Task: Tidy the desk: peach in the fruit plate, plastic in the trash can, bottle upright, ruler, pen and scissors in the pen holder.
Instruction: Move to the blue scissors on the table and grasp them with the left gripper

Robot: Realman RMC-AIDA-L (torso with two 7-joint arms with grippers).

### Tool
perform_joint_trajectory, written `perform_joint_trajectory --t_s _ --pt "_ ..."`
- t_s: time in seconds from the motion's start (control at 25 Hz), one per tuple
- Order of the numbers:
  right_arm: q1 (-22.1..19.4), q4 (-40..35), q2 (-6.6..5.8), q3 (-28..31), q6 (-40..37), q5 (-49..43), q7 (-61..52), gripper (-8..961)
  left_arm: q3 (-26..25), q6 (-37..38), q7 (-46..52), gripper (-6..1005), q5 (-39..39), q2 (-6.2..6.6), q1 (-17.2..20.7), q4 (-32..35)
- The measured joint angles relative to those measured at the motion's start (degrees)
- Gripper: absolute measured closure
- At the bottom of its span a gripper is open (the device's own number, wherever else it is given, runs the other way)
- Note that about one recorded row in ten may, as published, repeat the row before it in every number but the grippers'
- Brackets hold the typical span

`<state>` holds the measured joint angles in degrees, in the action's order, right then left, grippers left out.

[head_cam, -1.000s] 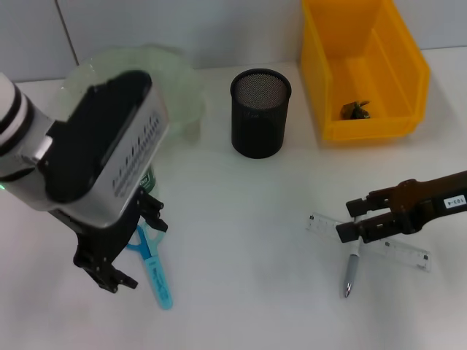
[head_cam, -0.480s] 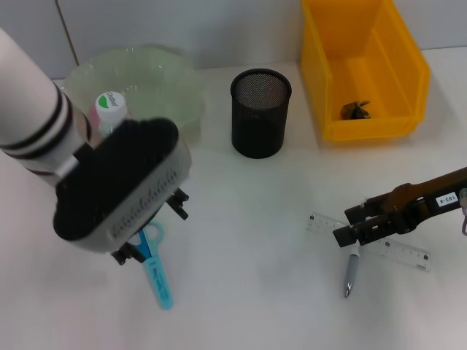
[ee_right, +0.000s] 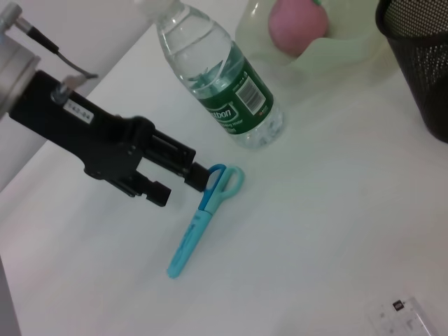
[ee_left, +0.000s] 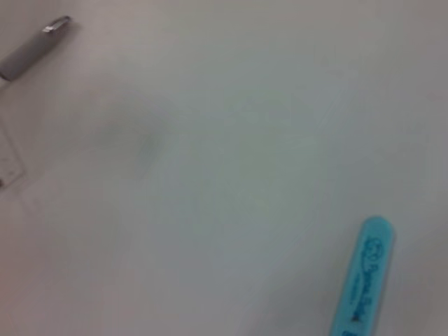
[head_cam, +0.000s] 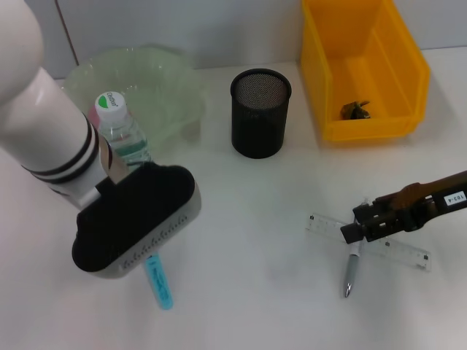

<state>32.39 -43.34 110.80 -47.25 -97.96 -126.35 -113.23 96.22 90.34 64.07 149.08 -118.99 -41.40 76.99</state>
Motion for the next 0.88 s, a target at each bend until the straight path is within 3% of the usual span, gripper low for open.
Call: perform_joint_trajectory --t_s 0.2,0.88 --pt "-0.6 0.1 -0.09 0.2 0.4 -0.1 0.1 189 3.1 -1.6 -1.0 174 1.9 -0.1 -0.2 -2.7" --pt "-0.7 0.3 0.16 -0.3 1.2 -0.1 1.3 193 6.6 -2.0 -2.5 185 0.8 -0.11 0.1 -4.3"
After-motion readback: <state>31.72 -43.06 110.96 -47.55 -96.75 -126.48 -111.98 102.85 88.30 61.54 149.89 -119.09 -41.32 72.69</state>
